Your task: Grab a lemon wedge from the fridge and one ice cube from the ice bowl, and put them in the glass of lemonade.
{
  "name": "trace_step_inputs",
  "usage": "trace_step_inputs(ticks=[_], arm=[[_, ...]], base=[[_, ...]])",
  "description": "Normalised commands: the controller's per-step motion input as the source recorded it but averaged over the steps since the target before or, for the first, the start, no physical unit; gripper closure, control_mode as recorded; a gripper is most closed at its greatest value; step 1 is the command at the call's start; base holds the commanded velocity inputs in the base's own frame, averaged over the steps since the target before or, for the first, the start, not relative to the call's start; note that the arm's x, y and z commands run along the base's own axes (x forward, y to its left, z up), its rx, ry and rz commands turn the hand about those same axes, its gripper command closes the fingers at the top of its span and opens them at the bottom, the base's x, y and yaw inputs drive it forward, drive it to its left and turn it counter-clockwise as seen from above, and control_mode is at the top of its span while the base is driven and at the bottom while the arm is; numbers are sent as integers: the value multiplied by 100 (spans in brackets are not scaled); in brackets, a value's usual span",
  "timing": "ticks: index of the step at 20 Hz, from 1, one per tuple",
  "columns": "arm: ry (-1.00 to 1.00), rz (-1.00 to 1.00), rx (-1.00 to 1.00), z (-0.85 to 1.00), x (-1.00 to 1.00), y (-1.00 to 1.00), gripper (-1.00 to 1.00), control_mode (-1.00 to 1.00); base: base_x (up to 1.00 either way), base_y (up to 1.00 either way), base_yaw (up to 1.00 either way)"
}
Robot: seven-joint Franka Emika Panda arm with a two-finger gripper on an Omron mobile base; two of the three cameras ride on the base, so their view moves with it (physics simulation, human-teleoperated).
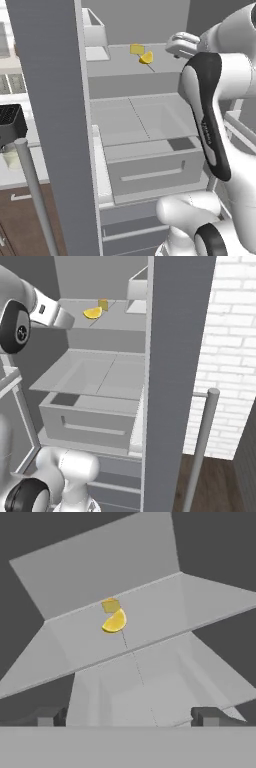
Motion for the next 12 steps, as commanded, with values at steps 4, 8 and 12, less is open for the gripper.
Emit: trace_step_inputs(ticks=[4, 8, 12], arm=[[17, 0, -17, -2, 73, 37, -100, -100], [22, 0, -20, -53, 98, 12, -100, -100], [0, 6, -1, -59, 74, -3, -100, -100]], base=[[0, 0, 0], [0, 0, 0], [0, 0, 0]])
